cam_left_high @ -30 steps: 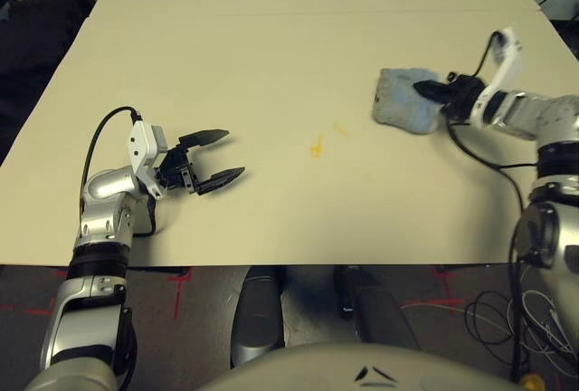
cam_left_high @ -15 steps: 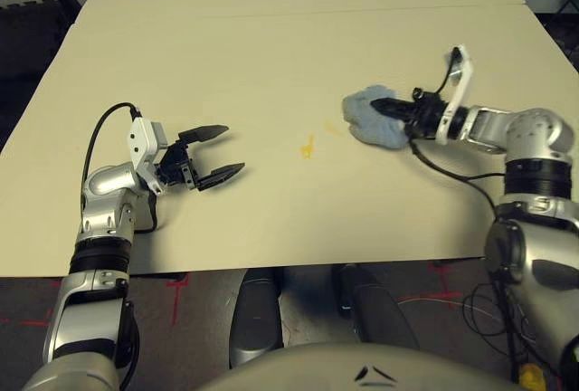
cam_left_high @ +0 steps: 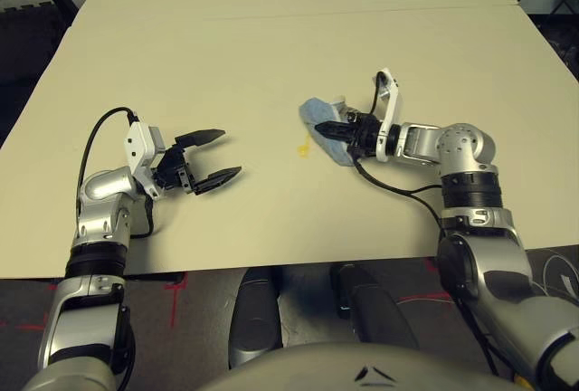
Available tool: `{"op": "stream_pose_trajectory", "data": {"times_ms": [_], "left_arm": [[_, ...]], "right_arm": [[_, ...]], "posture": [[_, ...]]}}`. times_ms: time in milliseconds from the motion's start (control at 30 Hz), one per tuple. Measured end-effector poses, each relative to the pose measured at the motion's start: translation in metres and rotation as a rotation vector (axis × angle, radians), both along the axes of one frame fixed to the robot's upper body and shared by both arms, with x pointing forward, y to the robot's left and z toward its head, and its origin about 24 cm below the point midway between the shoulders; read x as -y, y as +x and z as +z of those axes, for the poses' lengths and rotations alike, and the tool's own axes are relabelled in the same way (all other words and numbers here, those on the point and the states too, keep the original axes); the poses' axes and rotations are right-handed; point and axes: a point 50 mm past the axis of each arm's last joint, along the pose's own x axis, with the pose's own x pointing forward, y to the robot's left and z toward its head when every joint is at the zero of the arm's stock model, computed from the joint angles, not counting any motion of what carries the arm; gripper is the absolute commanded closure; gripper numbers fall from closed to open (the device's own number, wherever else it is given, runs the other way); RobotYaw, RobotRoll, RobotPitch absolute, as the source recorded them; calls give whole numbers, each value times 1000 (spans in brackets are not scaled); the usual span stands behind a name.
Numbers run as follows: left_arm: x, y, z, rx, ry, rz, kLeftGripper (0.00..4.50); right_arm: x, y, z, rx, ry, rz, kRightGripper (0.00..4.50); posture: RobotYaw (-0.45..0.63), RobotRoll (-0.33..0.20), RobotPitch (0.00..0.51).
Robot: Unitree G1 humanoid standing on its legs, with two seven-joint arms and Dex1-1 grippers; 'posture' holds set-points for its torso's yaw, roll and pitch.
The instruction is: Wipe the water off the table with a rag.
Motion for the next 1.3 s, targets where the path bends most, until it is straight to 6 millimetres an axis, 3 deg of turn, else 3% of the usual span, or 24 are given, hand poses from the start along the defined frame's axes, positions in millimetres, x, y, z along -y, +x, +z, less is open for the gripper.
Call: {"op": "stream_pose_trajectory", "data": {"times_ms": [400, 733, 867, 1133, 1300], "left_arm": [[-6, -3, 2, 1, 11, 22, 0], [-7, -3, 0, 5, 12, 27, 0], [-7, -3, 1, 10, 13, 23, 0], [-9, -1, -3, 0, 8, 29, 0], [-7, 5, 1, 17, 4, 16, 0]], "right_arm": [[-70, -3, 0, -22, 55, 133, 4493], [-72, -3, 0, -16, 53, 146, 4493], [-43, -3, -1, 24, 9, 143, 4493], [48, -2, 9, 100, -157, 13, 4493], [83, -6, 15, 133, -256, -58, 4493]], "posture": [[288, 0, 223], [267, 0, 223], [252, 0, 226], [210, 0, 229], [190, 0, 229]]}}
